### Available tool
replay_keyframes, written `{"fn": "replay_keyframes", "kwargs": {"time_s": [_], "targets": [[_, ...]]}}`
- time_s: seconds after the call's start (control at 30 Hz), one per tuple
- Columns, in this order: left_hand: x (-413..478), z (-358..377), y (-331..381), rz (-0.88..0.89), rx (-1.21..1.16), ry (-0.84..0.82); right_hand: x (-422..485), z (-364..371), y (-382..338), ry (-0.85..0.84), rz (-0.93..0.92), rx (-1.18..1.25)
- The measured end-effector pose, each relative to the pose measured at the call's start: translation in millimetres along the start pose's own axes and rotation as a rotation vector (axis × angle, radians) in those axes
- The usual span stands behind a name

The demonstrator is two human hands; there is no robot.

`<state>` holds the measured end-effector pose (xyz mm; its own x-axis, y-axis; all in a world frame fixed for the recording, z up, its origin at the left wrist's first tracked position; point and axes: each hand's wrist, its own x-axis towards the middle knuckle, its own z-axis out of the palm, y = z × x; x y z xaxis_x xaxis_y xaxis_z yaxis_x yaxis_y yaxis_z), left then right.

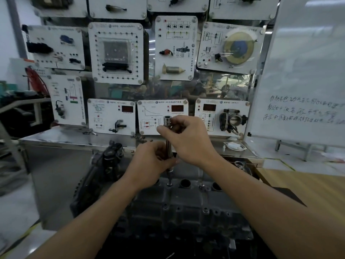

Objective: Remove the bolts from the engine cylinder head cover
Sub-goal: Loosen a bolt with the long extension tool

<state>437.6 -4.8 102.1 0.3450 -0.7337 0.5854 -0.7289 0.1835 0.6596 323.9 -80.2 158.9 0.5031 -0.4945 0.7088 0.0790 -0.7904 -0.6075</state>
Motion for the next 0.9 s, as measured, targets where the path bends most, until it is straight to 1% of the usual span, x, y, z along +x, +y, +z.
{"fn": "replay_keyframes", "kwargs": {"time_s": [0.17,0.3,0.37,0.47,0.53,0.6,0.67,0.77,0.9], "targets": [[-1.8,-0.2,-1.3,-0.027,0.079,0.025,0.7,3.2,5.3,-0.023,-0.059,-0.006],[-1.0,0.7,-1.1,-0.065,0.096,0.007,3.9,1.7,14.8,-0.037,-0.130,0.020],[-0.7,1.2,-0.8,-0.071,0.022,-0.048,3.9,2.7,23.3,-0.008,-0.145,0.060],[-3.4,-0.3,1.3,-0.076,-0.151,-0.145,-0.4,6.2,35.1,0.044,-0.087,0.312],[-3.6,-0.5,2.9,-0.068,-0.181,-0.201,-1.4,6.2,41.9,0.066,-0.071,0.423],[-3.1,-0.4,4.2,-0.077,-0.201,-0.250,-0.2,5.7,46.3,0.064,-0.095,0.411],[-1.9,0.5,4.4,-0.087,-0.200,-0.264,1.1,5.7,47.0,0.049,-0.120,0.392],[0.6,1.3,1.7,-0.109,-0.154,-0.234,3.0,3.8,46.8,0.003,-0.085,0.466],[1.5,3.3,0.9,-0.115,0.002,-0.065,-0.5,2.8,44.4,-0.052,-0.017,0.600]]}}
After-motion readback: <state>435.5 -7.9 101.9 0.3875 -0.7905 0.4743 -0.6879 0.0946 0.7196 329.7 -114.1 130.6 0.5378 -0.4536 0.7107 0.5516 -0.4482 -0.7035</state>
